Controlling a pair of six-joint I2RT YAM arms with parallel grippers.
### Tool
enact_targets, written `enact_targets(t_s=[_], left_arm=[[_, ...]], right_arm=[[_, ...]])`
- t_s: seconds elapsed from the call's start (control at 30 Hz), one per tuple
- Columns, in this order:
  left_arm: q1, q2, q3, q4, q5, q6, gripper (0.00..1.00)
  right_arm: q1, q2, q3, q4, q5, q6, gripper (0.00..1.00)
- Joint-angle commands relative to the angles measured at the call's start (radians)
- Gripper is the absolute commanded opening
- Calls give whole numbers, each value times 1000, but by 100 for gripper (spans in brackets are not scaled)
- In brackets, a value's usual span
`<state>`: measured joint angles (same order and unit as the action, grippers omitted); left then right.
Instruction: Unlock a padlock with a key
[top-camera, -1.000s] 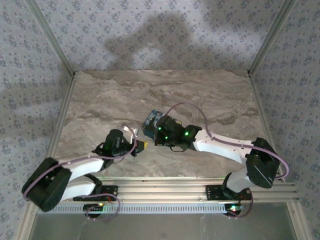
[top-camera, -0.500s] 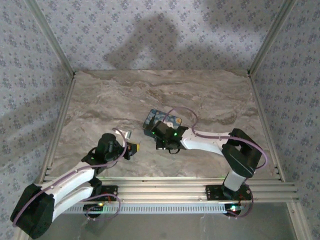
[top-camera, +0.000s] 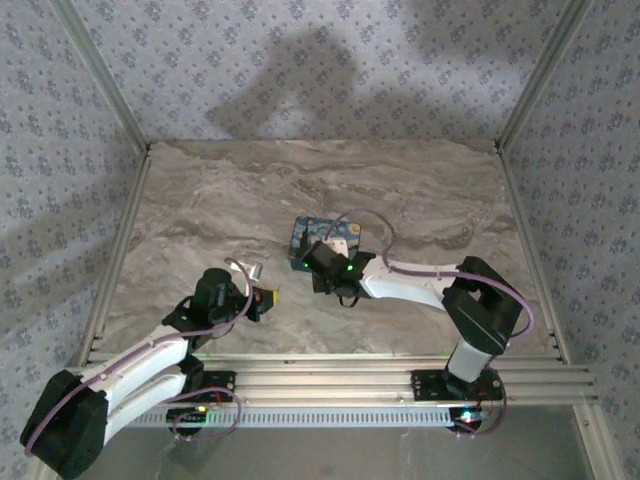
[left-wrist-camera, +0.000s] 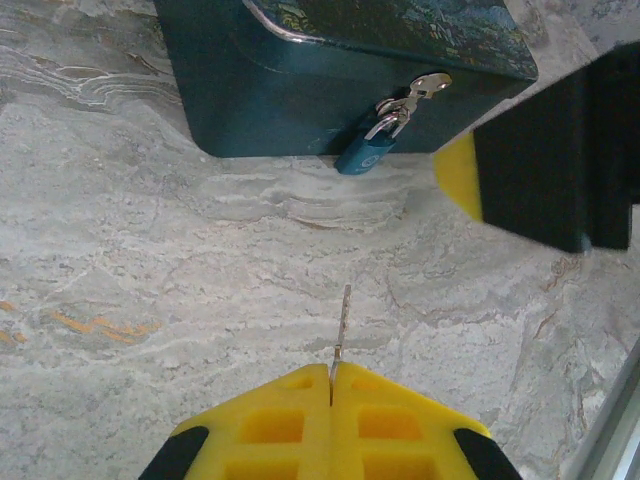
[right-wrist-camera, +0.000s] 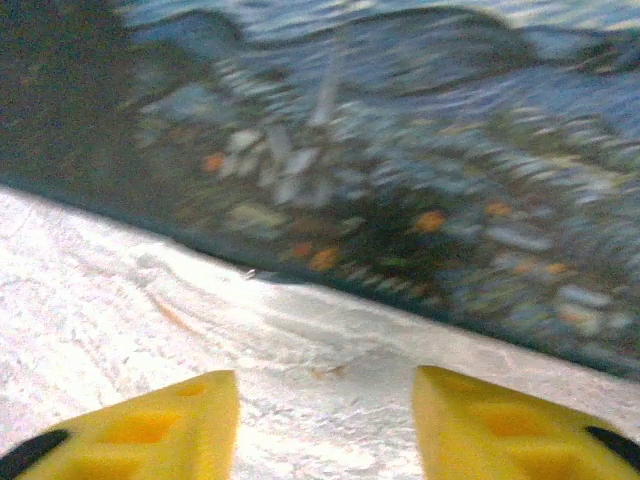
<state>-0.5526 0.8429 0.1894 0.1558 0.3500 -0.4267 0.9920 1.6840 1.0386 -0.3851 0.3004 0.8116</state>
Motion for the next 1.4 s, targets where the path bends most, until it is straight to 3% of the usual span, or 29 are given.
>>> enact_targets(t_s=[0.0, 0.53, 0.97, 1.37], left_arm=[[5, -14, -1, -6, 18, 16, 0], [5, -10, 3, -4, 38, 27, 0], [6, -1, 1, 5, 58, 32, 0], [5, -8, -2, 8, 63, 34, 0]], right_arm=[[33, 42, 50, -19, 116, 48, 56], [53, 214, 192, -75, 268, 191, 51], [44, 313, 237, -14, 283, 195, 44], [21, 270, 235, -30, 241, 160, 21]])
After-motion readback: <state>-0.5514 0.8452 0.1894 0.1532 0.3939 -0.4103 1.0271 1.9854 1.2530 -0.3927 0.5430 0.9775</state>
